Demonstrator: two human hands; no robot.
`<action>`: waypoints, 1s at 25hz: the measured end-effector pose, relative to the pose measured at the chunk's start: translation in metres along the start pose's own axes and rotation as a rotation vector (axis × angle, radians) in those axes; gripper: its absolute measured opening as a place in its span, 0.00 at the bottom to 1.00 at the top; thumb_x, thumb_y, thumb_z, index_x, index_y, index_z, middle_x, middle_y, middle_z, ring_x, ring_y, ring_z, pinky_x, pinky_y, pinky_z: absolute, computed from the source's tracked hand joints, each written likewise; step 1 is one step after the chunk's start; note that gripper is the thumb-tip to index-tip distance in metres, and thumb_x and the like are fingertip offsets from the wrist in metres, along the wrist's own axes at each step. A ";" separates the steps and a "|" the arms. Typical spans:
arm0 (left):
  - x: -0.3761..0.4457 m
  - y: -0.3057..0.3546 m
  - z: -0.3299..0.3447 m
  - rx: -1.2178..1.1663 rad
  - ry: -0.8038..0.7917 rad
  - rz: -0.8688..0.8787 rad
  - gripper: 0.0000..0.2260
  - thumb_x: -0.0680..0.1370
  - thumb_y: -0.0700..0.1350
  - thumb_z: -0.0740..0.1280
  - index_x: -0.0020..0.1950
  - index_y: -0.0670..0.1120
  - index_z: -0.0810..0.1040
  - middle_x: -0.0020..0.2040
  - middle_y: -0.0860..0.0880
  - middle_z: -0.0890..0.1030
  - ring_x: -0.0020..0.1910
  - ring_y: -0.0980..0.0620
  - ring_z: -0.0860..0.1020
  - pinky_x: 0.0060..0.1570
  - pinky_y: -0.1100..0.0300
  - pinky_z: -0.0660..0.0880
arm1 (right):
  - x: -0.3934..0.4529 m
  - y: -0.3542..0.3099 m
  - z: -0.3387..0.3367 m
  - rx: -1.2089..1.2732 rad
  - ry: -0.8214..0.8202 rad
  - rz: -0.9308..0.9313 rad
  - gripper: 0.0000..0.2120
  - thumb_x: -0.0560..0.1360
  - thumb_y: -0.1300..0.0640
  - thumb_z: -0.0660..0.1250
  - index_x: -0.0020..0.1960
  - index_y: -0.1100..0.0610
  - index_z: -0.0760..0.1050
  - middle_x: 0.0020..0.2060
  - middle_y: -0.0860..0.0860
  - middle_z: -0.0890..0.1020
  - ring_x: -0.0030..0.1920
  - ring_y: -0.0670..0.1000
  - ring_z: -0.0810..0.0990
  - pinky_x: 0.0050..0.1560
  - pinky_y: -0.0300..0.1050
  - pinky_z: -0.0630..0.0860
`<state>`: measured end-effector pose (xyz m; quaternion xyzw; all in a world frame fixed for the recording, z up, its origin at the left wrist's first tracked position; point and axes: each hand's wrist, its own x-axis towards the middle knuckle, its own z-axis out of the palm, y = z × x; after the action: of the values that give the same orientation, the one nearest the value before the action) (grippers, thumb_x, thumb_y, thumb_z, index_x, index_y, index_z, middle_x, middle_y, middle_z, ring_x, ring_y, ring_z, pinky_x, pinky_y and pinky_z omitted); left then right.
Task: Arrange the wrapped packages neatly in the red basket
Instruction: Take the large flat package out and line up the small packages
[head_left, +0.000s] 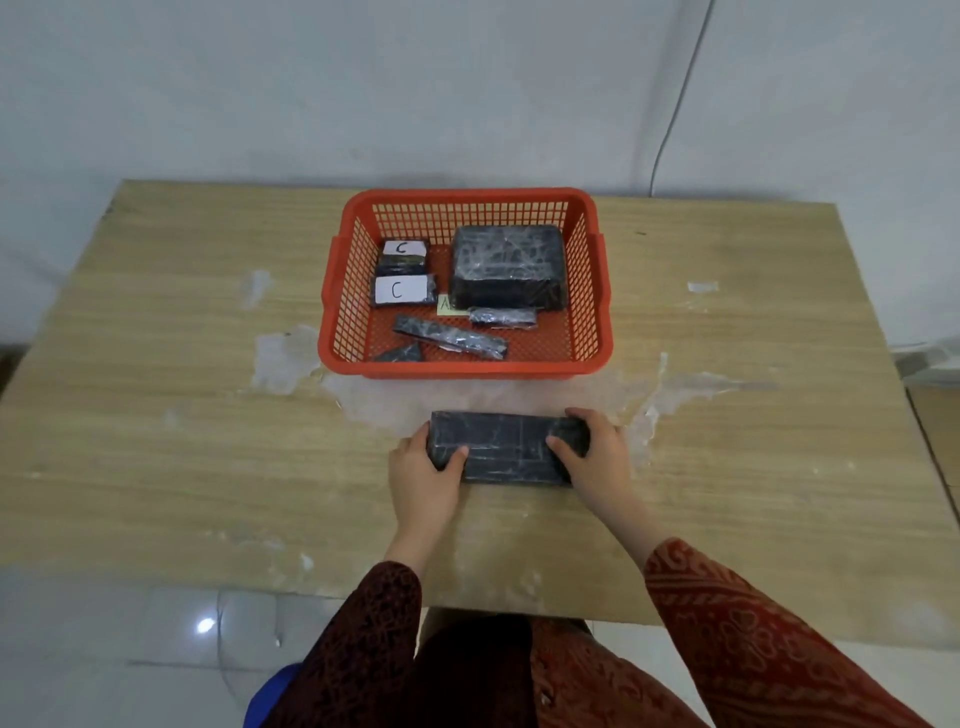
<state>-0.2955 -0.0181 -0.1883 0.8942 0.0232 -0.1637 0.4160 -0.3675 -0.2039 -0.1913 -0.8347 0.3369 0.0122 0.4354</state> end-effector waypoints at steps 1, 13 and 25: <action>0.003 0.001 -0.002 0.034 -0.015 0.011 0.20 0.74 0.48 0.70 0.65 0.45 0.75 0.55 0.44 0.79 0.57 0.44 0.76 0.56 0.48 0.75 | -0.002 -0.002 -0.001 -0.015 0.008 -0.002 0.20 0.73 0.54 0.70 0.64 0.57 0.72 0.59 0.55 0.76 0.61 0.56 0.70 0.58 0.44 0.68; 0.084 0.043 -0.108 0.177 0.136 0.657 0.11 0.77 0.42 0.65 0.59 0.43 0.79 0.56 0.47 0.78 0.56 0.49 0.75 0.57 0.58 0.71 | 0.086 -0.146 0.011 -0.545 -0.104 -0.496 0.17 0.72 0.55 0.70 0.59 0.56 0.73 0.53 0.54 0.77 0.56 0.56 0.75 0.51 0.52 0.76; 0.146 0.005 -0.097 -0.028 0.065 0.507 0.29 0.80 0.48 0.58 0.79 0.49 0.51 0.73 0.45 0.64 0.72 0.48 0.65 0.68 0.56 0.67 | 0.133 -0.162 0.061 -0.872 -0.334 -0.537 0.23 0.70 0.60 0.70 0.62 0.58 0.66 0.54 0.58 0.77 0.54 0.60 0.77 0.46 0.54 0.75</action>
<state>-0.1301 0.0375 -0.1718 0.8705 -0.1859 -0.0250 0.4551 -0.1558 -0.1685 -0.1546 -0.9815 0.0014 0.1718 0.0841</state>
